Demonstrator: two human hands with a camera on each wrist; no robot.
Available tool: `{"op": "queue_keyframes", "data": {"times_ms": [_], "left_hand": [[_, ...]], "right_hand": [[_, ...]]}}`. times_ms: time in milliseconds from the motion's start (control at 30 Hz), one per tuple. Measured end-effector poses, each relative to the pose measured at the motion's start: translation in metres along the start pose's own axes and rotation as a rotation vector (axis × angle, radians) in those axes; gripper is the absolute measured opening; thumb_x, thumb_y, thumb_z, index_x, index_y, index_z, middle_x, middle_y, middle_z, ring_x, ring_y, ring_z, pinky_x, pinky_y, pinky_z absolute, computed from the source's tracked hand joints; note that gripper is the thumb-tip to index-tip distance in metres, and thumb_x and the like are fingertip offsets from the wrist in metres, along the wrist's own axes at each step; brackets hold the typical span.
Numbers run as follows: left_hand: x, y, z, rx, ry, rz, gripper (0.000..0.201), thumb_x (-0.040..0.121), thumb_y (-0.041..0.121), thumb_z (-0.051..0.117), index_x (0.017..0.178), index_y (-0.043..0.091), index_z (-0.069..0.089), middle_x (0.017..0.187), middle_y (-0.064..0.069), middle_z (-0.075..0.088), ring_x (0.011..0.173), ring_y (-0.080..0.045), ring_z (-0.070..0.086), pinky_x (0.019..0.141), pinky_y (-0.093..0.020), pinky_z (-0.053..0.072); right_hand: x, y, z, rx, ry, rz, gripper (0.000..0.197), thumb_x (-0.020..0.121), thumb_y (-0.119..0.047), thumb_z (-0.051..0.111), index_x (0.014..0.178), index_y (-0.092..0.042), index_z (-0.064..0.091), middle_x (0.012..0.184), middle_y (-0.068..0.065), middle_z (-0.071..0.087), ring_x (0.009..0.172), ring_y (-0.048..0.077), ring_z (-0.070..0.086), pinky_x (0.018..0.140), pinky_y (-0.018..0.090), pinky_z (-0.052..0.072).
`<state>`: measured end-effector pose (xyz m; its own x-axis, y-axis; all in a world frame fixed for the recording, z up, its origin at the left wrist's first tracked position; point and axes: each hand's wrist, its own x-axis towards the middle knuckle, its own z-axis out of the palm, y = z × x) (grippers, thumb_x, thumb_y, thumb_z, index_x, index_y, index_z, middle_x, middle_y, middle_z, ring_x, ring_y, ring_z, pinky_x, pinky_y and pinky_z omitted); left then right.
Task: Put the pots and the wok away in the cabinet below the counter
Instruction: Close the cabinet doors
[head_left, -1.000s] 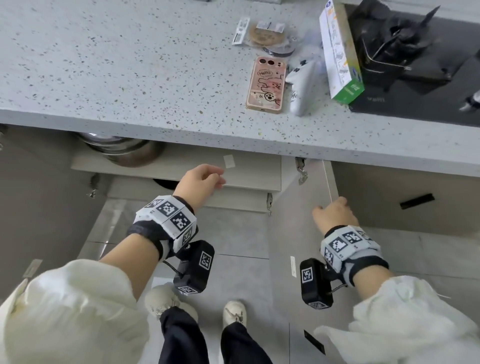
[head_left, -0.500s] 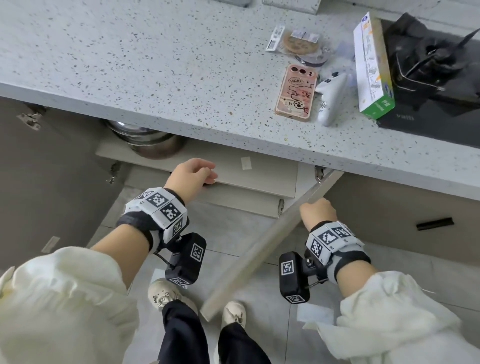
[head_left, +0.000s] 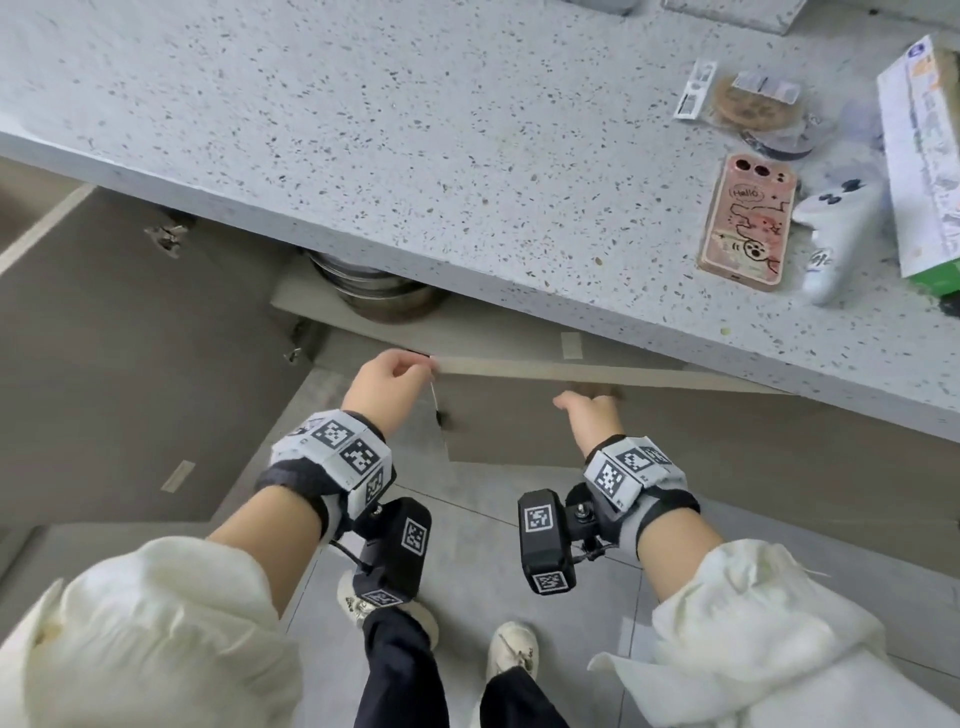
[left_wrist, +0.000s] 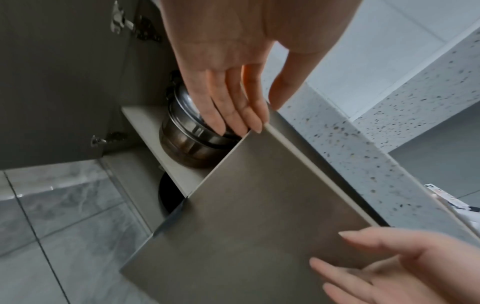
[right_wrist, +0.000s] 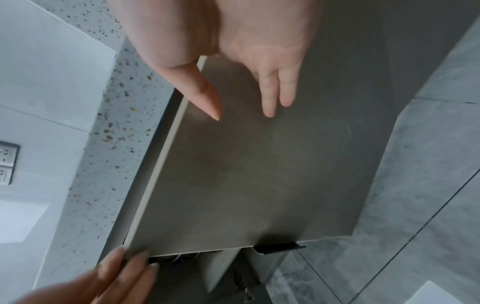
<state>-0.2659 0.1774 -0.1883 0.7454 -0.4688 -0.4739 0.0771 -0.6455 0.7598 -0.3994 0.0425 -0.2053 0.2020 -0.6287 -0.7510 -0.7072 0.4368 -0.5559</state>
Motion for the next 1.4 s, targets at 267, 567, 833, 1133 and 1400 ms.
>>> {"op": "queue_keyframes", "data": {"times_ms": [267,567,833,1133,1400], "left_hand": [[0.06,0.012,0.033,0.028,-0.319,-0.006,0.051,0.088,0.012,0.043,0.138,0.023,0.039,0.122,-0.008,0.058,0.086,-0.015,0.056,0.071,-0.007,0.045],[0.097,0.016,0.005,0.129,-0.435,0.047,0.045,0.089,0.017,0.046,0.133,0.018,0.047,0.133,-0.006,0.057,0.115,-0.02,0.055,0.092,-0.025,0.041],[0.113,-0.007,-0.091,-0.012,-0.335,0.038,0.031,0.088,0.005,0.039,0.11,0.007,0.061,0.082,0.003,0.066,0.075,-0.003,0.065,0.083,-0.028,0.048],[0.101,-0.064,-0.279,0.142,0.373,0.147,0.032,0.089,0.013,0.046,0.119,0.016,0.056,0.12,0.0,0.055,0.105,-0.013,0.051,0.091,-0.023,0.036],[0.066,-0.152,-0.359,0.416,0.484,-0.359,0.059,0.086,0.023,0.051,0.14,0.007,0.032,0.147,-0.017,0.033,0.136,-0.035,0.03,0.113,-0.041,0.025]], "right_hand": [[0.038,-0.028,0.012,0.203,0.077,-0.014,0.081,0.09,-0.002,0.048,0.144,0.002,-0.013,0.154,0.019,0.021,0.141,0.025,0.026,0.113,0.034,0.019],[0.04,-0.041,0.04,0.037,0.137,-0.002,0.066,0.091,-0.008,0.044,0.147,-0.006,0.009,0.151,0.01,0.033,0.137,0.026,0.034,0.11,0.034,0.027],[-0.016,-0.116,0.127,-0.348,-0.279,-0.331,0.027,0.088,-0.018,0.048,0.096,-0.007,0.071,0.1,0.013,0.074,0.097,0.024,0.068,0.086,0.029,0.049],[-0.059,-0.2,0.269,-0.671,-0.017,-1.086,0.043,0.089,-0.02,0.047,0.131,-0.012,0.048,0.143,0.006,0.044,0.133,0.02,0.036,0.109,0.022,0.023],[-0.049,-0.179,0.292,-1.178,0.126,-1.117,0.078,0.089,-0.024,0.046,0.148,-0.011,-0.002,0.159,0.011,-0.004,0.147,0.024,-0.004,0.116,0.033,-0.007]]}}
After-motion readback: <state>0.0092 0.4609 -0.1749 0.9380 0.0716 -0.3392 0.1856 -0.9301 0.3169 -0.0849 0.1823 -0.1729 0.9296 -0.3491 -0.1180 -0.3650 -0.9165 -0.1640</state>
